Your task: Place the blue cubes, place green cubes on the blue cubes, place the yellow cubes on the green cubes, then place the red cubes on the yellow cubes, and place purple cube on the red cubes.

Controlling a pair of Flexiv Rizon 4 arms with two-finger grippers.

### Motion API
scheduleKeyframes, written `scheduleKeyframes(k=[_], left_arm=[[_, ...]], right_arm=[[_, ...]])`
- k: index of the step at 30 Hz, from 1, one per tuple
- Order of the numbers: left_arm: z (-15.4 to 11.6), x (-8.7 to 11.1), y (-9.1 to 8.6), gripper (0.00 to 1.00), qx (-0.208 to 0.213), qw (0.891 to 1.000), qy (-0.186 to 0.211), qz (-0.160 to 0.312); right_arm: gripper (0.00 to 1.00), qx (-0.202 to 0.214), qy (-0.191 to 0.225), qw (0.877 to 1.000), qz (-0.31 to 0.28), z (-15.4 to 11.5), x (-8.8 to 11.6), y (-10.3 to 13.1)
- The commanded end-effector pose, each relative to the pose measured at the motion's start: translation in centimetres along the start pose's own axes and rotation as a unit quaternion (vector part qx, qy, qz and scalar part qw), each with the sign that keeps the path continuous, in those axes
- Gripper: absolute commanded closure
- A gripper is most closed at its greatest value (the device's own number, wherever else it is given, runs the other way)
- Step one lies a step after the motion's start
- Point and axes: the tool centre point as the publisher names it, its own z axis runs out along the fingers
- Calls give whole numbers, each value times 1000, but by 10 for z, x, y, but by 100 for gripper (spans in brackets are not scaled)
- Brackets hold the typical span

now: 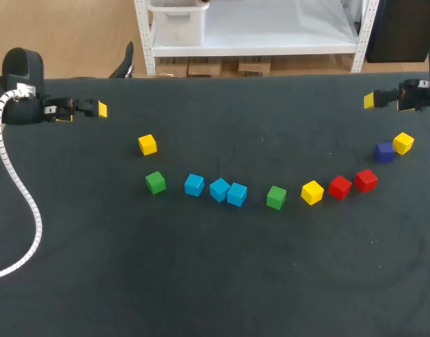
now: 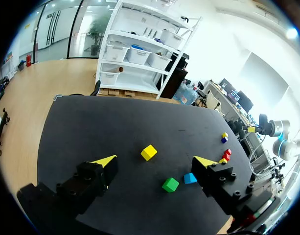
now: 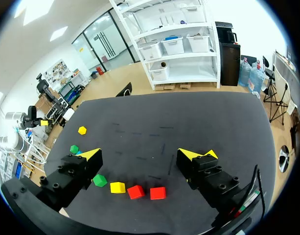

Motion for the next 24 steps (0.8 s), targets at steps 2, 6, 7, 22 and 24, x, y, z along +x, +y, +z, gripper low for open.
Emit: scheduleKeyframes(k=[2, 6, 7, 22, 24], left_arm=[[0, -1, -2, 0, -4, 1000, 2, -1], [0, -1, -2, 0, -4, 1000, 2, -1], [0, -1, -2, 0, -4, 1000, 2, -1], [0, -1, -2, 0, -4, 1000, 2, -1], [0, -1, -2, 0, -4, 1000, 2, -1]], right_arm=[[0, 2, 0, 1000, 0, 0, 0, 1], [0, 2, 0, 1000, 0, 0, 0, 1], [0, 2, 0, 1000, 0, 0, 0, 1], [0, -97, 106, 942, -304, 12, -12, -6], [0, -114, 111, 925, -346, 11, -17, -10]])
